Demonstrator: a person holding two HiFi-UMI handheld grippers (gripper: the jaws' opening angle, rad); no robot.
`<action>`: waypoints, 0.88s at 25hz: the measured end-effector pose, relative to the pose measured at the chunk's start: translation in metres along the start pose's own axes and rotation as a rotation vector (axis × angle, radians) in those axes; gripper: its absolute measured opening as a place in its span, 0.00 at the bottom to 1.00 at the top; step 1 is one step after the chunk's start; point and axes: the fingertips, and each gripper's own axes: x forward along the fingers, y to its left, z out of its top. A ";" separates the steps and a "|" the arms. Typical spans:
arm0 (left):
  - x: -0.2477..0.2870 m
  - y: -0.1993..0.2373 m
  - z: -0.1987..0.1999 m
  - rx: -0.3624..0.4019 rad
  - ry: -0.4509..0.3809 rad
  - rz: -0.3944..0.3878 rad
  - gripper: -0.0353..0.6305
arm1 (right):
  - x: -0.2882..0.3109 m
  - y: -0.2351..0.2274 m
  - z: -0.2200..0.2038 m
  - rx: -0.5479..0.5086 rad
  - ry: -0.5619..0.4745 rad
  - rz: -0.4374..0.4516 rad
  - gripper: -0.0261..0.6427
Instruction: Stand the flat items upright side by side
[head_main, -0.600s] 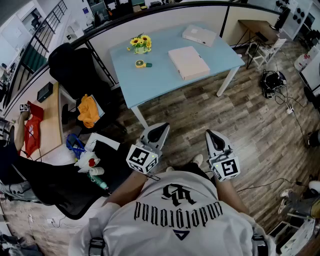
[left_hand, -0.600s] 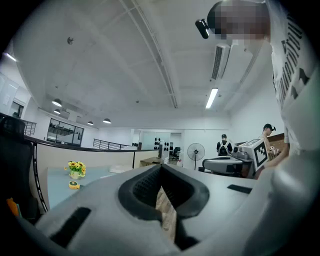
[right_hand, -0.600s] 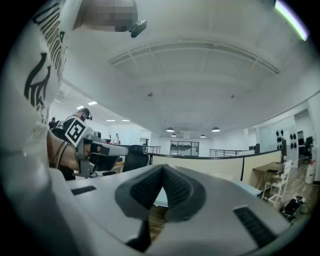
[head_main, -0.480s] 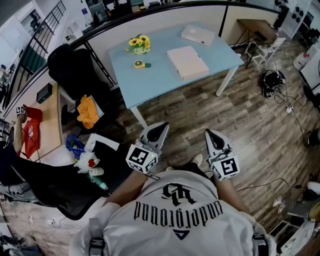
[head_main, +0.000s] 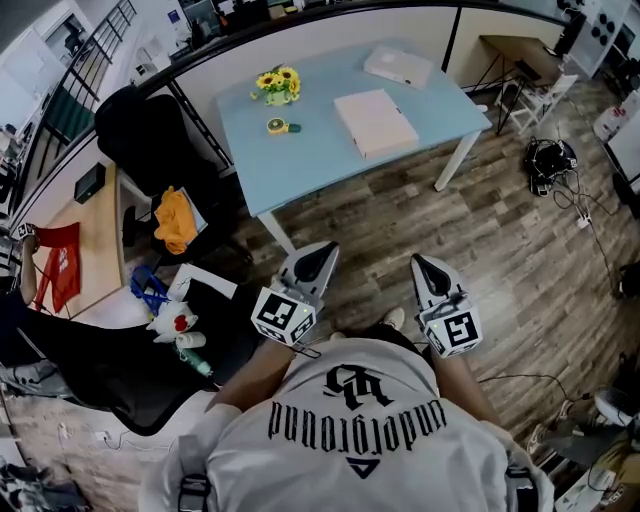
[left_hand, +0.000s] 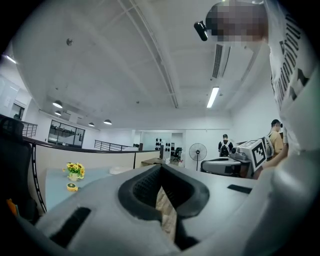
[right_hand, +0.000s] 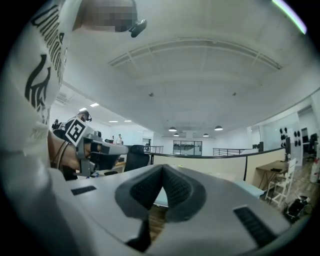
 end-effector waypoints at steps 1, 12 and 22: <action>0.005 -0.001 0.000 0.000 -0.001 0.002 0.06 | 0.001 -0.005 -0.001 0.004 0.001 0.007 0.04; 0.103 -0.003 -0.006 0.001 0.024 0.052 0.23 | 0.017 -0.101 -0.015 0.076 0.007 0.055 0.17; 0.209 -0.012 -0.020 -0.016 0.037 0.090 0.49 | 0.014 -0.196 -0.036 0.112 0.044 0.098 0.45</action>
